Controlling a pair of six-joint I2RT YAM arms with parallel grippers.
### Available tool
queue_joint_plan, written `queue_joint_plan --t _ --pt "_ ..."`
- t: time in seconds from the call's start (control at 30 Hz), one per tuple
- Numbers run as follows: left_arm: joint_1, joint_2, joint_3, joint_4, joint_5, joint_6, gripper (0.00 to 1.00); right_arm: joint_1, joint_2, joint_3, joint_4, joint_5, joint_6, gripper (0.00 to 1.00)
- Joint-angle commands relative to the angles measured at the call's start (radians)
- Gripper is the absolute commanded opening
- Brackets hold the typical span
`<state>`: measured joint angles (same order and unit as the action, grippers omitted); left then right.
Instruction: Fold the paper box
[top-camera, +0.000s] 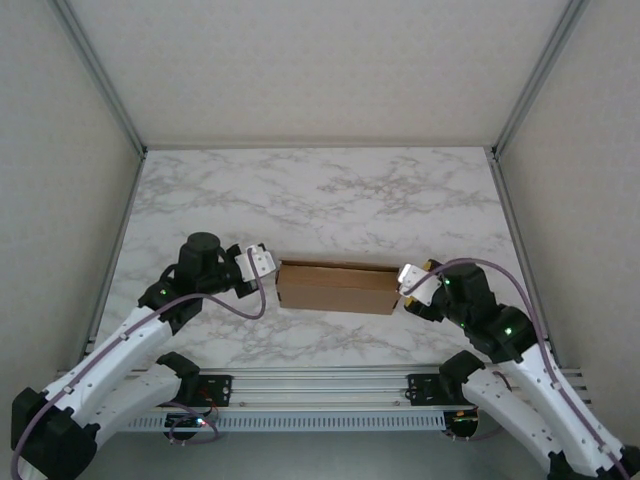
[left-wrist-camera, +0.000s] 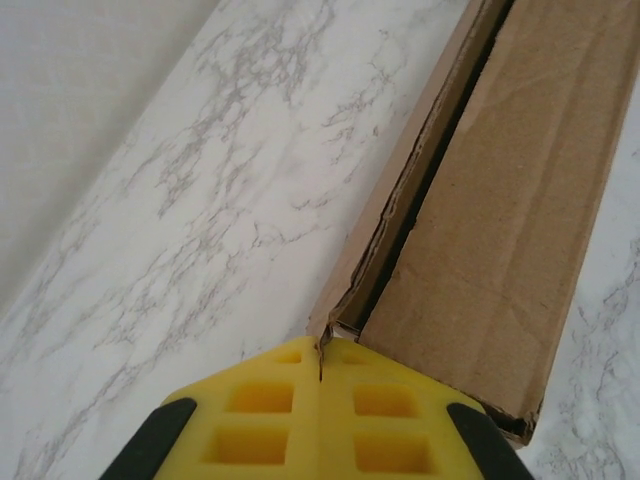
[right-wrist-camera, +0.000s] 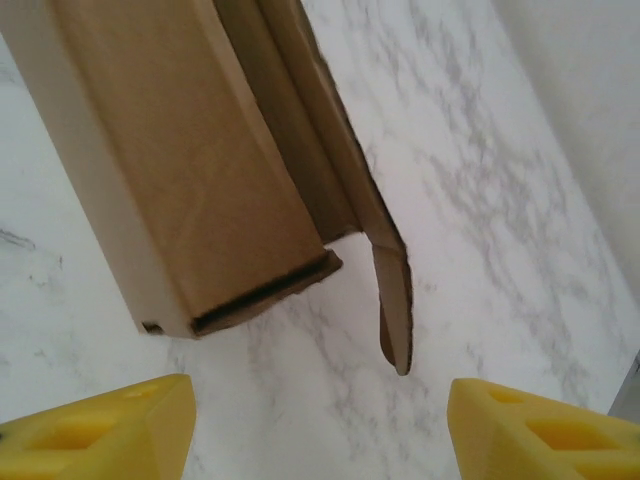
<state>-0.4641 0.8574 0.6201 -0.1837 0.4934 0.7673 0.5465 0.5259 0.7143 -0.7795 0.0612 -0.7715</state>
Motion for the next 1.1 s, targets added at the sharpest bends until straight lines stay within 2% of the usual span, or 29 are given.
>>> queue_joint_plan --t 0.0,0.1,0.27,0.7,0.87,0.97,1.07 --pt "-0.018 -0.012 -0.015 0.002 -0.036 0.017 0.04 -0.091 -0.024 -0.022 0.093 -0.204 -0.184 0.68" --pt "-0.020 -0.026 -0.021 0.007 -0.044 0.014 0.04 -0.168 0.045 0.009 0.075 -0.293 -0.209 0.67" --pt "-0.024 -0.053 -0.038 0.019 -0.050 0.006 0.03 -0.245 0.126 0.045 0.102 -0.364 -0.176 0.64" --pt "-0.036 -0.034 -0.006 0.008 -0.054 0.009 0.06 -0.277 0.220 0.076 0.119 -0.384 -0.151 0.47" --pt "-0.038 -0.013 0.020 -0.016 -0.045 0.008 0.05 -0.276 0.241 0.079 0.119 -0.359 -0.169 0.36" --pt "-0.038 -0.006 0.030 -0.032 -0.051 0.014 0.05 -0.275 0.244 0.079 0.124 -0.342 -0.169 0.24" --pt "-0.037 -0.008 0.032 -0.024 -0.042 -0.002 0.05 -0.274 0.251 0.092 0.125 -0.348 -0.148 0.06"
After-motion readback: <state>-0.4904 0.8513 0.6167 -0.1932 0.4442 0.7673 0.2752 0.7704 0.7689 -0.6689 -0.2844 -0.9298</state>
